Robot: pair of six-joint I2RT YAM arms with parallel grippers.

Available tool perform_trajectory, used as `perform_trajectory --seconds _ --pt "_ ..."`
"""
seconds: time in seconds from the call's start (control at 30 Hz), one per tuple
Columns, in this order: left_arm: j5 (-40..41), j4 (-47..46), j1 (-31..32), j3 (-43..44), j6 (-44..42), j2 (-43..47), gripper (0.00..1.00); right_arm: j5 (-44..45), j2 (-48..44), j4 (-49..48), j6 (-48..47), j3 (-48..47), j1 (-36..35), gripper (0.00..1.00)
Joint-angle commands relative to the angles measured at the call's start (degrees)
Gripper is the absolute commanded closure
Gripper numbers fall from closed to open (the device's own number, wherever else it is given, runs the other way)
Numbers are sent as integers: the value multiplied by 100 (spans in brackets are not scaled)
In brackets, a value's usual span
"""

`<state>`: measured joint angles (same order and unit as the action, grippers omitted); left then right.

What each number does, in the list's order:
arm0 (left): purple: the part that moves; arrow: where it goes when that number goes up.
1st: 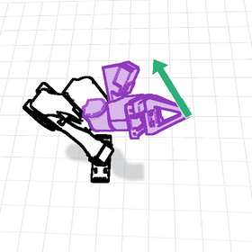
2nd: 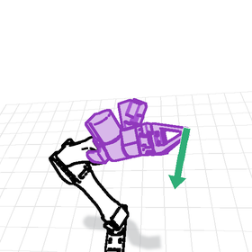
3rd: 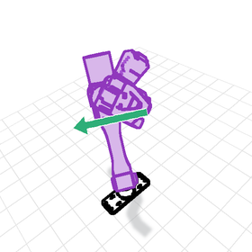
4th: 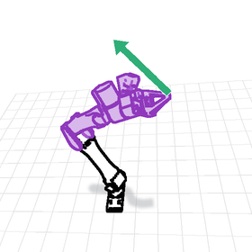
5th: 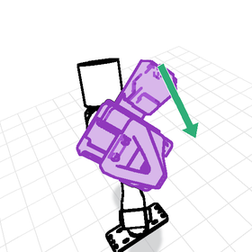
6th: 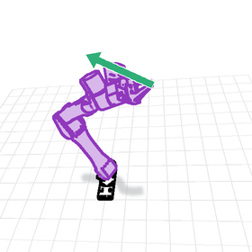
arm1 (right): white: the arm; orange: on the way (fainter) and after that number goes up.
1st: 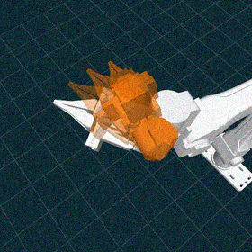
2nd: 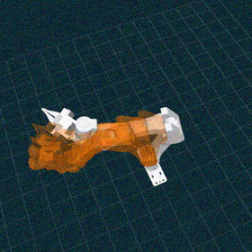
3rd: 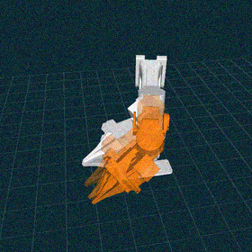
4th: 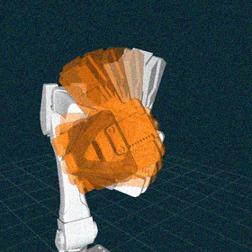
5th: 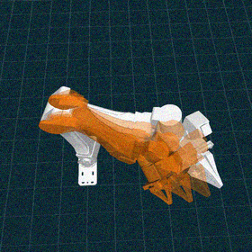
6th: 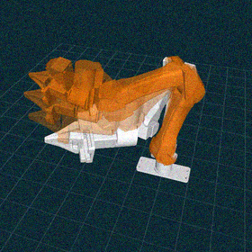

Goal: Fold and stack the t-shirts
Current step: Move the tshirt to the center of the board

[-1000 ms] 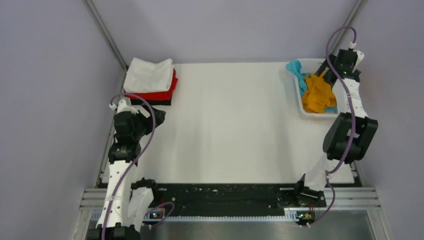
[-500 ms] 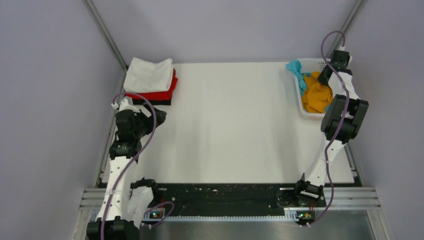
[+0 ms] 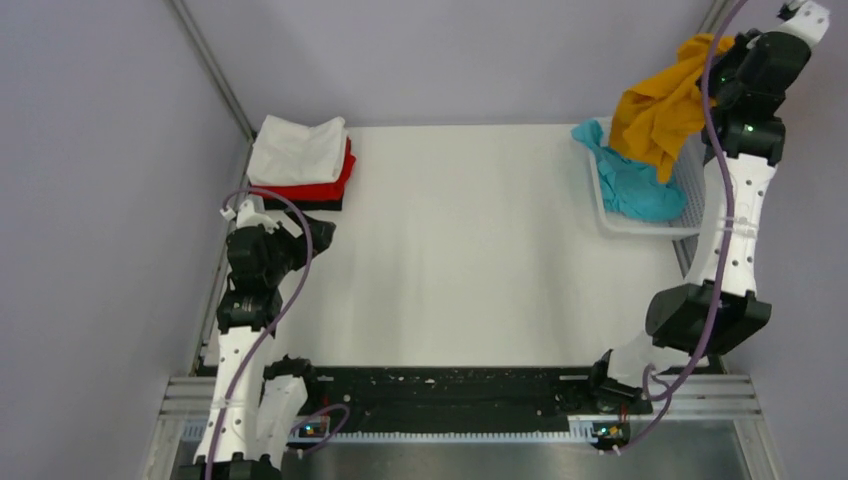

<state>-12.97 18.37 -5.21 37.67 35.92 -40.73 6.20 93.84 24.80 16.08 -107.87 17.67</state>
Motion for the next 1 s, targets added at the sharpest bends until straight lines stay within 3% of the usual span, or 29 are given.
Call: perform_trajectory --seconds 0.0,0.13,0.23,0.53,0.7,0.87,0.93,0.97 --pt "-158 -376 7 -83 19 208 1 -1002 -695 -602 415 -546 15 100" --pt "-250 -350 9 -67 34 313 1 -2293 -887 -816 1081 -895 -43 100" --pt "-334 -331 3 -54 61 377 1 -2975 -942 -797 1157 -1108 -637 100" --pt "-513 -60 3 25 222 552 1 -3068 -974 -1085 898 -945 -3112 100" --pt "-257 360 3 187 338 583 1 -3205 -1021 -1694 772 107 -4087 100" --pt "272 1011 3 464 378 500 1 -3082 -1496 -2809 873 2360 -4214 100" --pt "366 1130 3 405 413 491 1 -2696 -1713 -2881 580 3487 -4211 85" --pt "406 1165 3 359 410 473 1 -2223 -1799 -2867 486 3985 -4209 68"
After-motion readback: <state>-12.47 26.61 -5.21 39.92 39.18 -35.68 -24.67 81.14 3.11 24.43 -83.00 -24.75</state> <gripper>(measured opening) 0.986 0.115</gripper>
